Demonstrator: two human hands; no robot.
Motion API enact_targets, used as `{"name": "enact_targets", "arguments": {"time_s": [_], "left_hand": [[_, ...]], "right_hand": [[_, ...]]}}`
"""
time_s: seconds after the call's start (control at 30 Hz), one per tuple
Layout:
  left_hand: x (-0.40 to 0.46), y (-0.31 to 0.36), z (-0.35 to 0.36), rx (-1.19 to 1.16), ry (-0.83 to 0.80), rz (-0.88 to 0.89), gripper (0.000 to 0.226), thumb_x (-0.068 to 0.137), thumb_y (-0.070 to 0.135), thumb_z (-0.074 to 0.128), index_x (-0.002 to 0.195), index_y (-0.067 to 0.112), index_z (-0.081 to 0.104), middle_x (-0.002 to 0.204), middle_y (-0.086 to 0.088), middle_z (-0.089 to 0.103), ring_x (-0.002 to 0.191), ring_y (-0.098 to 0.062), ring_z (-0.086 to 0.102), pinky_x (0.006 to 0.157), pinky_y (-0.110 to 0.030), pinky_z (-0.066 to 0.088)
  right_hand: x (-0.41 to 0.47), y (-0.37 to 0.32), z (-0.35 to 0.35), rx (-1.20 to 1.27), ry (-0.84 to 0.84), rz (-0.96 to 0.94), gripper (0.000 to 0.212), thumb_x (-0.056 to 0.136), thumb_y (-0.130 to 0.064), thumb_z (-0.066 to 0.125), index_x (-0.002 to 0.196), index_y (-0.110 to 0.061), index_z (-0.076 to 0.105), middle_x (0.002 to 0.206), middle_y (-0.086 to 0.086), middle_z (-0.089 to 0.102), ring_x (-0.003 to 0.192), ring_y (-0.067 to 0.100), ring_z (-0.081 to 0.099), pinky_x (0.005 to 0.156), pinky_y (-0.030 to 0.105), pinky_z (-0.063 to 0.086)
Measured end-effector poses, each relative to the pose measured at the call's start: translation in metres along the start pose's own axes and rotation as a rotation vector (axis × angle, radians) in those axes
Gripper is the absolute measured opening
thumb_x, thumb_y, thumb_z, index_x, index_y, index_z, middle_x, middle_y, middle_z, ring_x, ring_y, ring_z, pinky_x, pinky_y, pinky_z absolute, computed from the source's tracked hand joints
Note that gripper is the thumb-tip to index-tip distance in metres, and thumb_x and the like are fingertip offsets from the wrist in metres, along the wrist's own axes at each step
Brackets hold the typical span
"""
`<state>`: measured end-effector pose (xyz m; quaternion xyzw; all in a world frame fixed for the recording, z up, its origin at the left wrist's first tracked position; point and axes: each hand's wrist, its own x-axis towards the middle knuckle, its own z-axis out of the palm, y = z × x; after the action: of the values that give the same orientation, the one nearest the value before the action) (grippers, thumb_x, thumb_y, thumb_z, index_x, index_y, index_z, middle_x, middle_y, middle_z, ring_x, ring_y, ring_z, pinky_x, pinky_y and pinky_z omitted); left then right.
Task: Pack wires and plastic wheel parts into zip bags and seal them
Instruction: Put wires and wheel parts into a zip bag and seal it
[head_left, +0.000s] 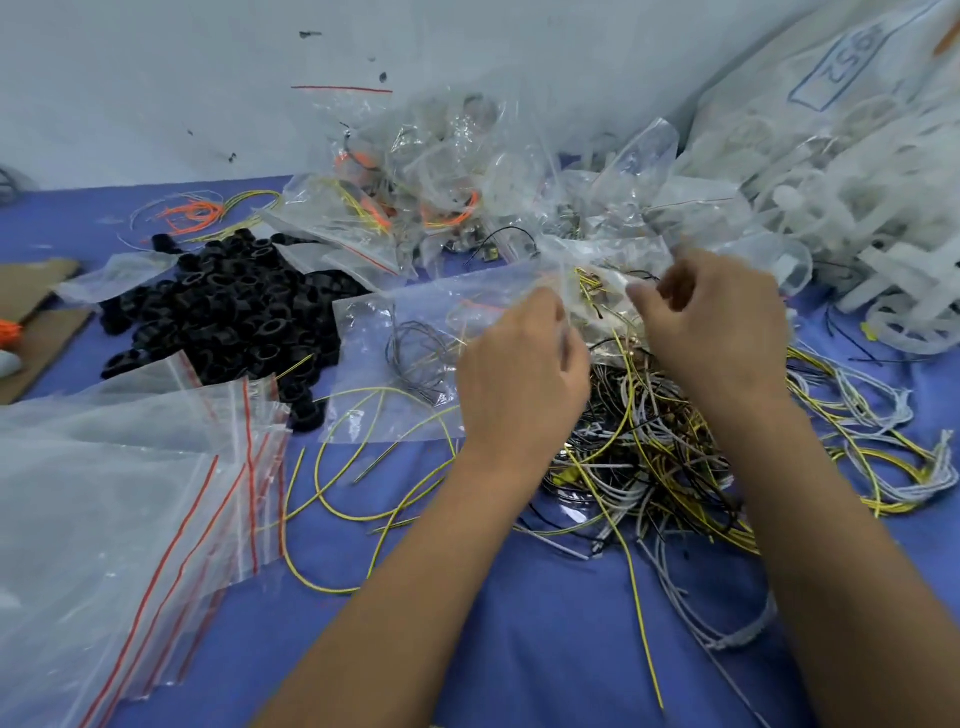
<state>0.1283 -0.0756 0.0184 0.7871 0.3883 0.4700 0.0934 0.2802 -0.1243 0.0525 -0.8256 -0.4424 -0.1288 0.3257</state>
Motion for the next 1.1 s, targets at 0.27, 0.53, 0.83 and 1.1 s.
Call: {"name": "enact_targets", "arguments": {"time_s": [0.27,0.53,0.83,1.1], "left_hand": [[-0.010,0.004,0.019,0.137,-0.110,0.022,0.017,0.089,0.020,0.064,0.104,0.014,0.059,0.100,-0.006,0.061,0.078,-0.033,0.061,0.061,-0.035,0.034],[0.002,-0.029,0.001,-0.317,0.053,-0.339,0.015,0.089,0.020,0.066,0.075,0.015,0.065,0.065,0.003,0.064,0.064,-0.020,0.061,0.066,-0.042,0.051],[0.001,-0.051,-0.015,-0.482,0.131,-0.406,0.009,0.088,0.021,0.064,0.081,0.026,0.061,0.067,0.015,0.061,0.051,-0.007,0.052,0.051,-0.017,0.040],[-0.001,-0.048,-0.014,-0.449,0.106,-0.321,0.008,0.092,0.017,0.065,0.088,0.021,0.060,0.073,0.005,0.061,0.058,-0.025,0.061,0.051,-0.032,0.046]], "right_hand": [[-0.002,0.011,0.011,-0.025,-0.092,0.053,0.027,0.090,-0.038,0.072,0.086,-0.011,0.077,0.080,0.012,0.072,0.077,0.033,0.065,0.072,0.039,0.055],[0.005,0.013,0.003,0.369,0.339,-0.035,0.034,0.099,-0.042,0.058,0.091,-0.013,0.073,0.081,0.004,0.071,0.064,0.018,0.063,0.064,0.028,0.046],[-0.009,-0.032,0.011,1.187,-0.279,0.138,0.013,0.096,-0.012,0.068,0.097,0.000,0.072,0.068,0.009,0.070,0.050,0.017,0.061,0.045,0.022,0.048],[-0.013,-0.045,0.006,1.251,0.042,-0.021,0.007,0.096,-0.012,0.067,0.099,-0.007,0.072,0.066,0.008,0.069,0.047,0.023,0.059,0.043,0.026,0.043]]}}
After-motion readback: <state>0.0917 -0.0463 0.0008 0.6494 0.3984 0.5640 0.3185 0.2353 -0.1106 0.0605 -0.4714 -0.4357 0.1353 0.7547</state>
